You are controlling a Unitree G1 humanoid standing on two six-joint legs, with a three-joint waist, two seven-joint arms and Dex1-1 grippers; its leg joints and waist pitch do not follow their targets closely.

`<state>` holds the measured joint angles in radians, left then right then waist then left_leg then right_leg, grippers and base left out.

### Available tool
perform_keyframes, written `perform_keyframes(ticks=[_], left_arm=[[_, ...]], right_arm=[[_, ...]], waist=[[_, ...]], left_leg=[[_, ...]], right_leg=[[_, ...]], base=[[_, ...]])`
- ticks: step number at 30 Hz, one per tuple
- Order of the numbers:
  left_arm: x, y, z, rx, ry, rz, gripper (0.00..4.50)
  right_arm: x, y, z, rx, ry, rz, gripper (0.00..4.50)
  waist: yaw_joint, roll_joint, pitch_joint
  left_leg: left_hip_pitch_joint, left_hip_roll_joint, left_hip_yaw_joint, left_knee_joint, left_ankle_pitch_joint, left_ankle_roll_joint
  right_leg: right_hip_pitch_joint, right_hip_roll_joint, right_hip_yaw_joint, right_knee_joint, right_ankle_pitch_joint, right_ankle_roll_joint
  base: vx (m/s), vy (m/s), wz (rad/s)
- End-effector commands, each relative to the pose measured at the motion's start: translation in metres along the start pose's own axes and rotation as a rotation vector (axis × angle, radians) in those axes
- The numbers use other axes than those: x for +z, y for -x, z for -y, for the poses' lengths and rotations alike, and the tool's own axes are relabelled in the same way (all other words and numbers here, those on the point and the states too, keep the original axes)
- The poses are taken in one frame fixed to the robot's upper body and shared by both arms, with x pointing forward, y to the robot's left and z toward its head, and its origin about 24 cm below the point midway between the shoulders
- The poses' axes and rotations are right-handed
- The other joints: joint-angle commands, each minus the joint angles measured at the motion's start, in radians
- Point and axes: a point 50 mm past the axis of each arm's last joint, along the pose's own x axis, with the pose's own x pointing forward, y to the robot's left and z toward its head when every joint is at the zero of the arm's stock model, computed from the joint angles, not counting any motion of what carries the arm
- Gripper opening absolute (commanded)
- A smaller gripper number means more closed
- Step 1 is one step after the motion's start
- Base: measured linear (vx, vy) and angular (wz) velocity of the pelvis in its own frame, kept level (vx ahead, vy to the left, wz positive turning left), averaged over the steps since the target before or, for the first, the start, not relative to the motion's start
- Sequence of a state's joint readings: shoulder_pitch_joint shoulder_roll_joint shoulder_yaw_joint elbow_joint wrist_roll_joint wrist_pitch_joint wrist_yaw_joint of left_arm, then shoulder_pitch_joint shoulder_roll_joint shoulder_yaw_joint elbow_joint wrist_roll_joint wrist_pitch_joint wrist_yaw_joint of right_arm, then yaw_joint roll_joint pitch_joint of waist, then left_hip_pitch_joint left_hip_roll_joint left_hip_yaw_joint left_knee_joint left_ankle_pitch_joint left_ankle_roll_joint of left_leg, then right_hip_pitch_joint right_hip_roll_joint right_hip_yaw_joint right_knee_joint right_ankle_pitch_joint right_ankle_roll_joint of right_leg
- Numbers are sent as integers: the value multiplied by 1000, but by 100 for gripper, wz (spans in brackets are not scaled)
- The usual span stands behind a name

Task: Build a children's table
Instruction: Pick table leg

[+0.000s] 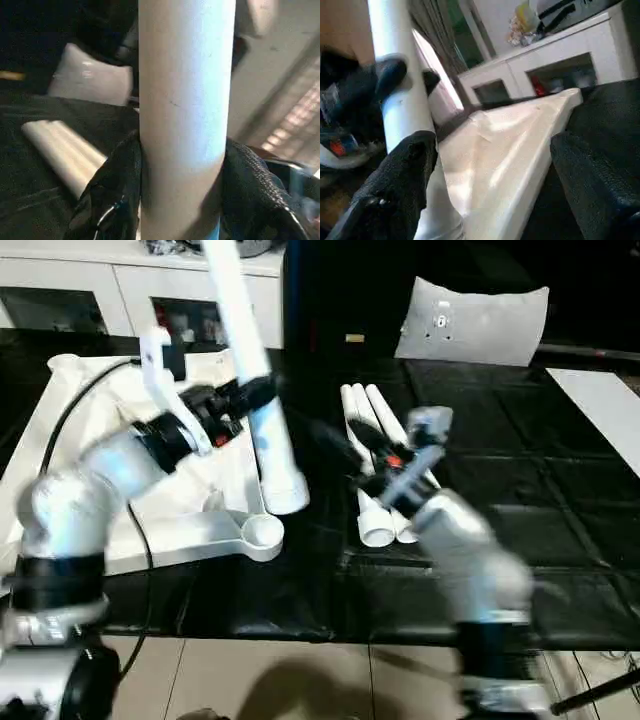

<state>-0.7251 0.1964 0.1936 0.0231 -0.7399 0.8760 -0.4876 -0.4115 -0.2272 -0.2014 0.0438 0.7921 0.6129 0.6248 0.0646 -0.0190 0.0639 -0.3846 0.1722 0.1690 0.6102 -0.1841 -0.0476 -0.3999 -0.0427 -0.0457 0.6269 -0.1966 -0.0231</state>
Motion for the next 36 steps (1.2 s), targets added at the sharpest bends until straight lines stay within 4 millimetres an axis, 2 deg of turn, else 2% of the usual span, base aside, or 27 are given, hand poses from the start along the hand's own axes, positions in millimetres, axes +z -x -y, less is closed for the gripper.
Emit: perform_keyframes(ticks=[1, 3, 8, 16, 19, 21, 22, 25, 29, 31, 33, 36], left_arm=[[10, -2, 9, -118, 9, 3, 186], [12, -1, 11, -148, 14, -1, 186], [19, 0, 18, -246, 19, -9, 186], [22, 1, 28, -361, -24, -57, 186], [18, -1, 29, -372, -101, -101, 186], [13, -2, 31, -385, -157, -143, 186], [9, -4, 31, -389, -209, -183, 186], [4, -7, 32, -403, -274, -219, 186], [-3, -9, 35, -446, -324, -270, 186], [-5, -13, 37, -470, -354, -274, 186], [-7, -15, 39, -499, -370, -276, 186], [-8, -15, 43, -539, -352, -272, 186]], right_arm=[[17, 4, -10, 92, -20, 37, 388], [19, 6, -13, 116, -19, 26, 388], [23, 10, -23, 191, -10, 3, 388], [33, 16, -38, 326, 28, -56, 388], [25, 13, -43, 365, 104, -179, 388], [21, 10, -42, 359, 148, -244, 388], [19, 6, -41, 352, 161, -280, 388], [13, 2, -39, 352, 193, -359, 388], [6, 0, -37, 371, 229, -431, 388], [1, -4, -34, 379, 244, -463, 388], [-2, -6, -32, 382, 249, -482, 388], [-4, -8, -31, 387, 256, -483, 388]], waist=[[8, 10, -77], [8, 13, -77], [9, 13, -74], [26, 15, -74], [29, 14, -74], [28, 17, -74], [27, 14, -73], [26, 14, -73], [25, 13, -75], [24, 6, -75], [24, 9, -75], [24, 8, -75]], left_leg=[[14, 41, -14, -61, -89, 27], [15, 43, -14, -60, -89, 22], [15, 44, -14, -62, -103, 14], [18, 46, -14, -63, -108, 3], [18, 46, -15, -63, -110, 2], [17, 48, -16, -65, -107, -5], [18, 48, -16, -65, -109, -7], [18, 49, -16, -65, -111, -9], [15, 49, -15, -62, -102, -5], [15, 49, -14, -62, -100, -1], [15, 49, -13, -61, -96, 0], [16, 50, -13, -61, -100, 1]], right_leg=[[64, -84, 46, -75, -87, -197], [63, -83, 45, -74, -89, -199], [63, -85, 45, -78, -131, -199], [59, -85, 45, -80, -155, -182], [60, -85, 45, -81, -164, -174], [60, -86, 46, -81, -176, -155], [59, -89, 47, -82, -181, -158], [60, -87, 48, -81, -189, -157], [61, -89, 48, -77, -153, -173], [60, -88, 48, -77, -143, -181], [60, -89, 48, -75, -140, -188], [61, -90, 48, -74, -140, -193]], base=[[0, 0, 0], [0, 0, 0], [0, 0, 0], [0, 0, 0], [0, 0, 0], [0, 0, 0], [0, 0, 0], [0, 0, 0], [0, 0, 0], [0, 0, 0], [0, 0, 0], [0, 0, 0]])
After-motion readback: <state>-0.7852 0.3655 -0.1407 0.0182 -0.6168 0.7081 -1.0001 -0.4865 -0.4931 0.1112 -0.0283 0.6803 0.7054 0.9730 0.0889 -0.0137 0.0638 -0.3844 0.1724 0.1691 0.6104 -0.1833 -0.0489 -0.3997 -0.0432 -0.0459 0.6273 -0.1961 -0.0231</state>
